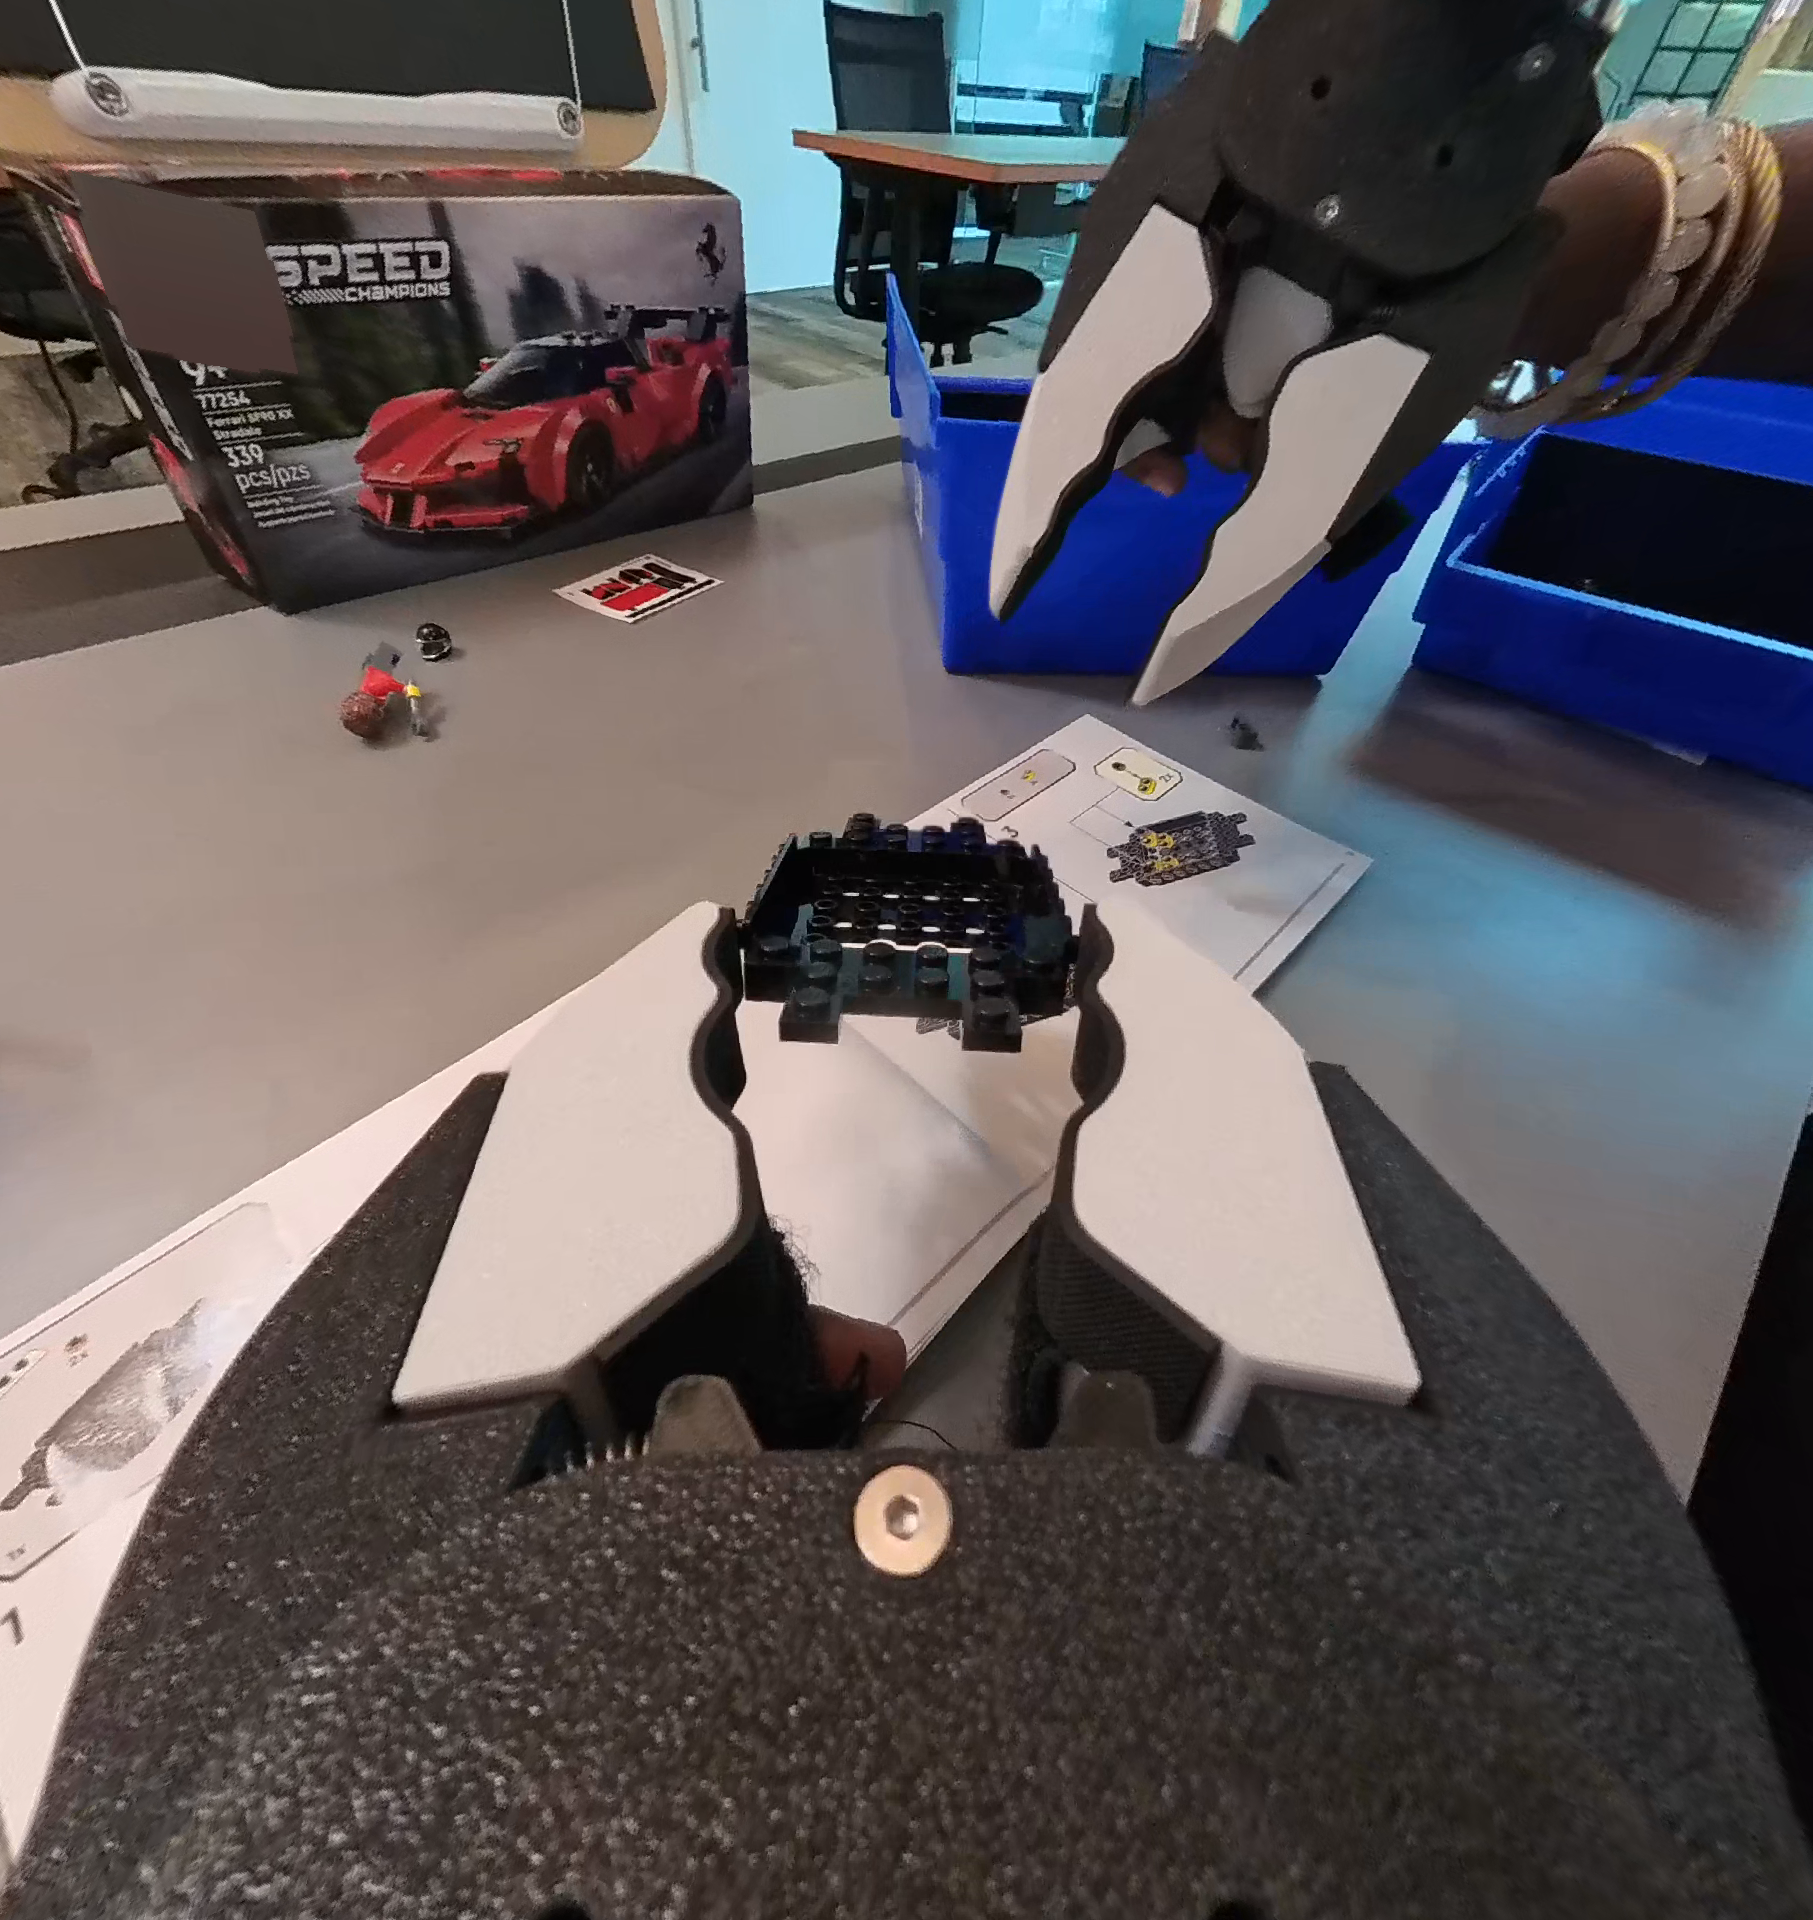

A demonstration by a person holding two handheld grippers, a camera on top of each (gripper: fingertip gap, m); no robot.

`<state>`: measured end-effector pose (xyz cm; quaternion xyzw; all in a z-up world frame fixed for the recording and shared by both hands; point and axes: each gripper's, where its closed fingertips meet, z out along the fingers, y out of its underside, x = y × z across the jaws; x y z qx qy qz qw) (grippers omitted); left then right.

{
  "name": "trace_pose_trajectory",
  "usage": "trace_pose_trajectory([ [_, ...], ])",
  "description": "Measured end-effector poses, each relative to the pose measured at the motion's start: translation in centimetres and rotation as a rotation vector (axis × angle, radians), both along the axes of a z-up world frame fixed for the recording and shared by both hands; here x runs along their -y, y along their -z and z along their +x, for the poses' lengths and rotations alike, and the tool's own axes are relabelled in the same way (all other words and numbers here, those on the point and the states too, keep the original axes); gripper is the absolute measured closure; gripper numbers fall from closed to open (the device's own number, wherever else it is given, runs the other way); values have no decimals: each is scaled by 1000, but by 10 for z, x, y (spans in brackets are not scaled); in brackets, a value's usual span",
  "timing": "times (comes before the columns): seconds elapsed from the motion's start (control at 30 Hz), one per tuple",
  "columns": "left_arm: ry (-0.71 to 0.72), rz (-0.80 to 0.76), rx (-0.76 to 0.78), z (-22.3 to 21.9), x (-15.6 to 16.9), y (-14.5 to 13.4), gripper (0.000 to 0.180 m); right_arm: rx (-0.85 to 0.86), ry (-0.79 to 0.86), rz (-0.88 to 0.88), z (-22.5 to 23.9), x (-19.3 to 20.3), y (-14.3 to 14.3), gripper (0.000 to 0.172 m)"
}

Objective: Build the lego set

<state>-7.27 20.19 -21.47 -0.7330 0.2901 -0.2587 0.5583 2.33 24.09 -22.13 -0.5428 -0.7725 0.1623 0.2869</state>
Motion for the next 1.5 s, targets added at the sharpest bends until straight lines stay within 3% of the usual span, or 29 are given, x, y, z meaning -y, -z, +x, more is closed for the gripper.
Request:
trace_pose_trajectory([
  [1.5,30,3,8,4,3,6,119,73,78,-92,18,10,26,132],
])
